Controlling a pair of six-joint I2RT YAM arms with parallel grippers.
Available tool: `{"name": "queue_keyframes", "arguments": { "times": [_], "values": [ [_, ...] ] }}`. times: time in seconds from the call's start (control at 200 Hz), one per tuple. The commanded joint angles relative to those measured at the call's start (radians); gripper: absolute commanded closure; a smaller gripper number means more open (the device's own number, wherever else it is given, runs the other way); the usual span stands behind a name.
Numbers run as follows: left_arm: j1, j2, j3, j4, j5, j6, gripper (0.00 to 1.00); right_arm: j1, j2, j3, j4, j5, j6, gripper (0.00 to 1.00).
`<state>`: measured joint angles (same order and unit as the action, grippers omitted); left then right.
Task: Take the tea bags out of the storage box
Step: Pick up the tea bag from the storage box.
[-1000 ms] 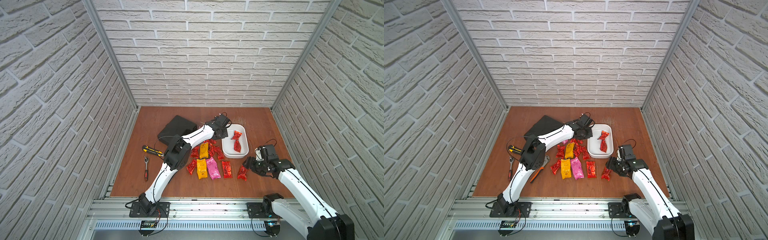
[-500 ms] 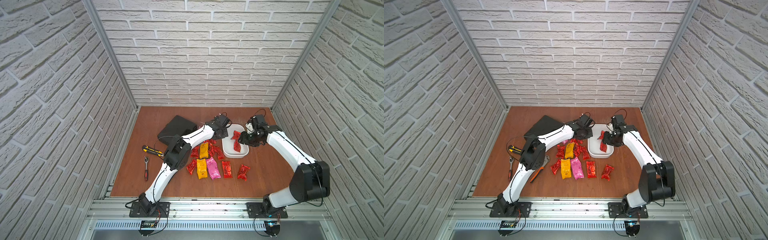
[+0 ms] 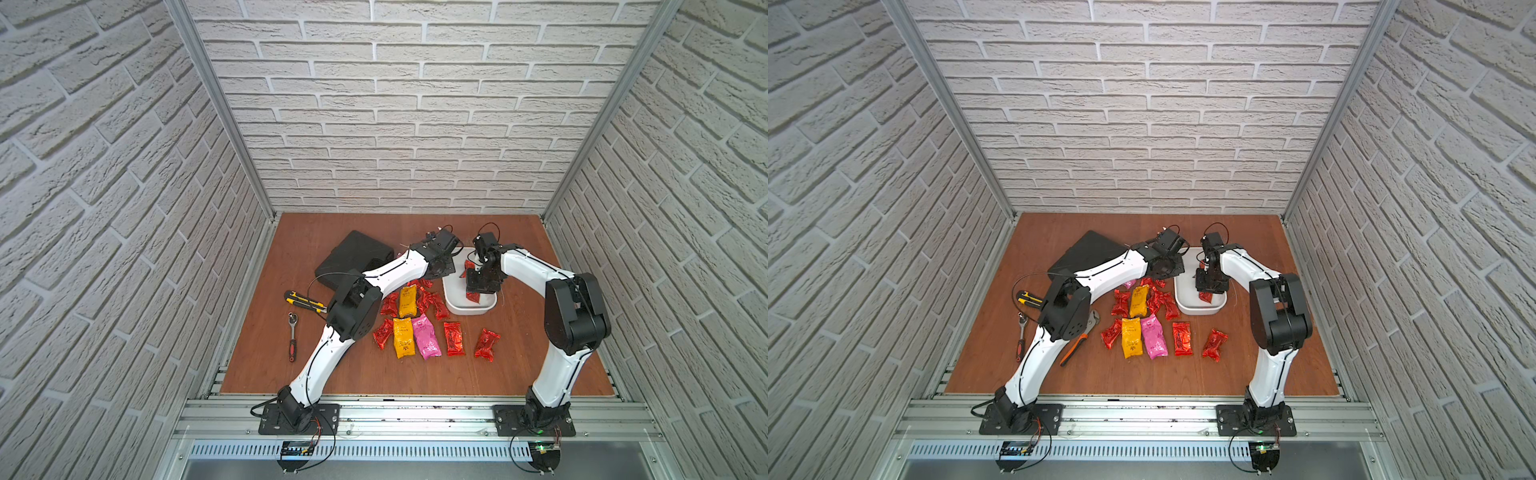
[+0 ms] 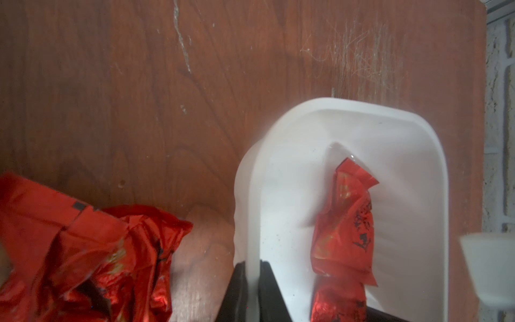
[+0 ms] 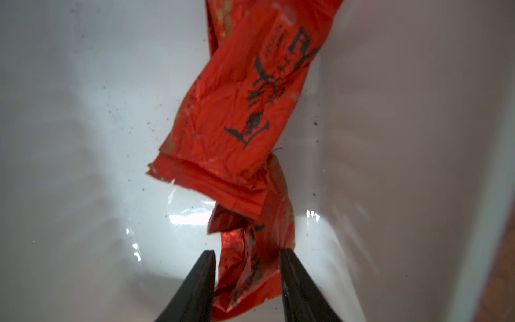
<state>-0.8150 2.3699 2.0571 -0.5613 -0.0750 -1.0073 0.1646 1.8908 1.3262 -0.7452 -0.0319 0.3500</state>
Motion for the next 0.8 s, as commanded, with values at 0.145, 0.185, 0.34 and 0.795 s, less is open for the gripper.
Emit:
{"name": "queue_keyframes", "arguments": {
  "times": [0.145,0.185,0.34,0.795],
  "values": [
    [-0.007,-0.027,0.019,-0.043,-0.045,-0.013,1.0,0.009,-0.093,0.015,0.002,-0.009,-0.006,0.96],
    [-0.007,-0.026,0.021,-0.045,-0.048,-0.013,1.0,0.007,-0.127,0.006,-0.009,-0.017,-0.006,0.97],
    [-0.008,-0.012,0.049,-0.069,-0.064,-0.017,1.0,0.006,-0.306,-0.046,-0.073,-0.033,0.013,0.98],
    [-0.019,-0.004,0.056,-0.087,-0.056,-0.011,1.0,-0.142,-0.808,-0.455,-0.211,0.122,0.187,0.98]
  ]
}}
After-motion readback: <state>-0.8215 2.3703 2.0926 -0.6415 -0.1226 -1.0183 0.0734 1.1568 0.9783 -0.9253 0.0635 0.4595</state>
